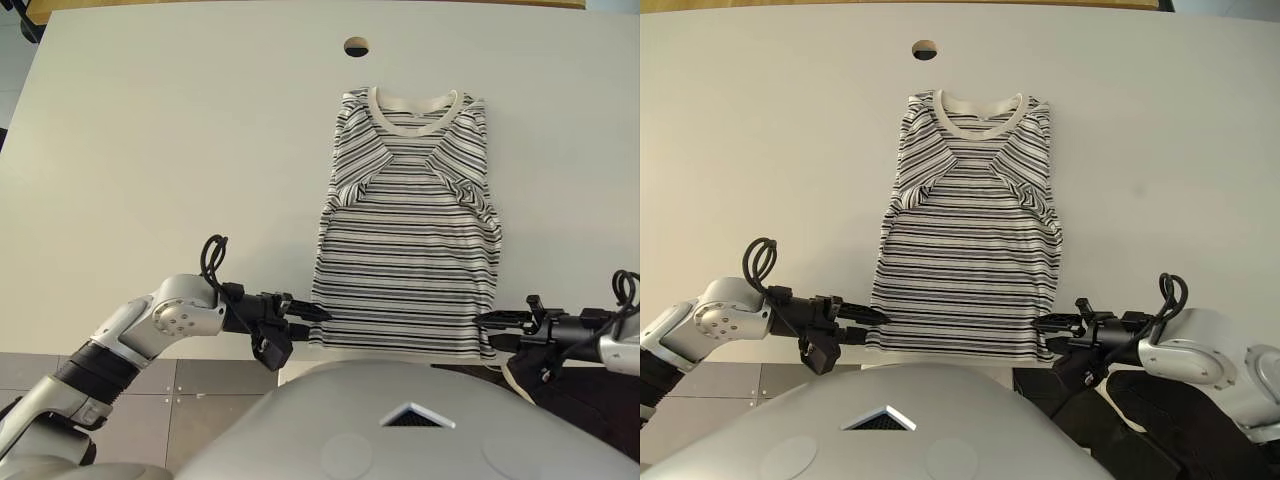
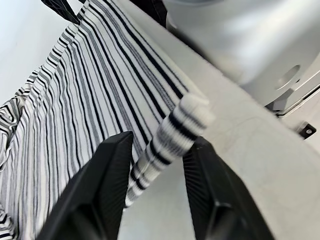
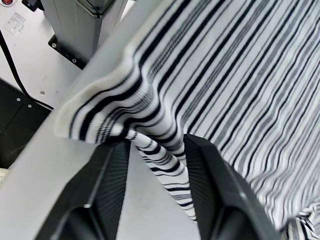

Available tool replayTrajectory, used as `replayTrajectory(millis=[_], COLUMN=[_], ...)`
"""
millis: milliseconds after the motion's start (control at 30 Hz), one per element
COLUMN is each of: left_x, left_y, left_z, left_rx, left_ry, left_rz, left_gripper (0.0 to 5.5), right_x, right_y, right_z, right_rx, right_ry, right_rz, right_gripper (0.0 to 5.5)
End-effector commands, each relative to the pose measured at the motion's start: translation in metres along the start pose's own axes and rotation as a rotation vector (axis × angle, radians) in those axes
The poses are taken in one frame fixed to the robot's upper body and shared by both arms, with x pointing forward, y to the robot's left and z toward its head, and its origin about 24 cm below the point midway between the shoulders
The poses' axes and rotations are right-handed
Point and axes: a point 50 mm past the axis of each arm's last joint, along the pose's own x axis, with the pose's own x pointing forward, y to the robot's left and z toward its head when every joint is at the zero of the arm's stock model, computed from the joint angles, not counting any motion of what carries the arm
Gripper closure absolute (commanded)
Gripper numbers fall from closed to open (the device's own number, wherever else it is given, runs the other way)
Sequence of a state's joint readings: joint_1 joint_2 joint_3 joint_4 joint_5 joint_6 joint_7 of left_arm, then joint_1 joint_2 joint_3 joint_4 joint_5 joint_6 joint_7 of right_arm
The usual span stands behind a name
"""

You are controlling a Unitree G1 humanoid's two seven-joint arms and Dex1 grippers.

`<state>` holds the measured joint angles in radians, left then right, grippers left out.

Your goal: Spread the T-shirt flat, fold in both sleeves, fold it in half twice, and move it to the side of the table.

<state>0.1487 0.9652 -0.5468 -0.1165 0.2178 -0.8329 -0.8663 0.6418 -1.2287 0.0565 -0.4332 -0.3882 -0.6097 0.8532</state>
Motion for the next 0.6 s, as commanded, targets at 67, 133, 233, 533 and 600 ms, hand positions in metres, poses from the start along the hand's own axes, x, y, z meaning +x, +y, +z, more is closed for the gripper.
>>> replayTrajectory(millis=[67, 133, 233, 533, 600], left_x=[-0.003, -0.003, -0.005, -0.016, -0.016], left_y=[-0.004, -0.003, 0.000, 0.013, 0.011], left_z=[-0.001, -0.002, -0.004, -0.001, 0.003], left_rx=[-0.019, -0.026, -0.042, -0.151, -0.171], left_ry=[0.008, 0.005, 0.000, -0.078, -0.106], left_rz=[-0.041, -0.028, 0.008, 0.206, 0.224], left_gripper=[4.53, 4.86, 5.28, 5.39, 5.39], right_x=[0.003, 0.003, 0.003, -0.011, -0.015], right_y=[0.012, 0.011, 0.011, -0.005, -0.008], right_z=[0.000, 0.000, -0.001, -0.009, -0.012], right_rx=[0.026, 0.029, 0.038, 0.205, 0.261], right_ry=[-0.005, -0.007, -0.009, -0.030, -0.041], right_rz=[0.096, 0.086, 0.060, -0.283, -0.406], right_gripper=[4.54, 4.94, 5.40, 5.40, 5.40])
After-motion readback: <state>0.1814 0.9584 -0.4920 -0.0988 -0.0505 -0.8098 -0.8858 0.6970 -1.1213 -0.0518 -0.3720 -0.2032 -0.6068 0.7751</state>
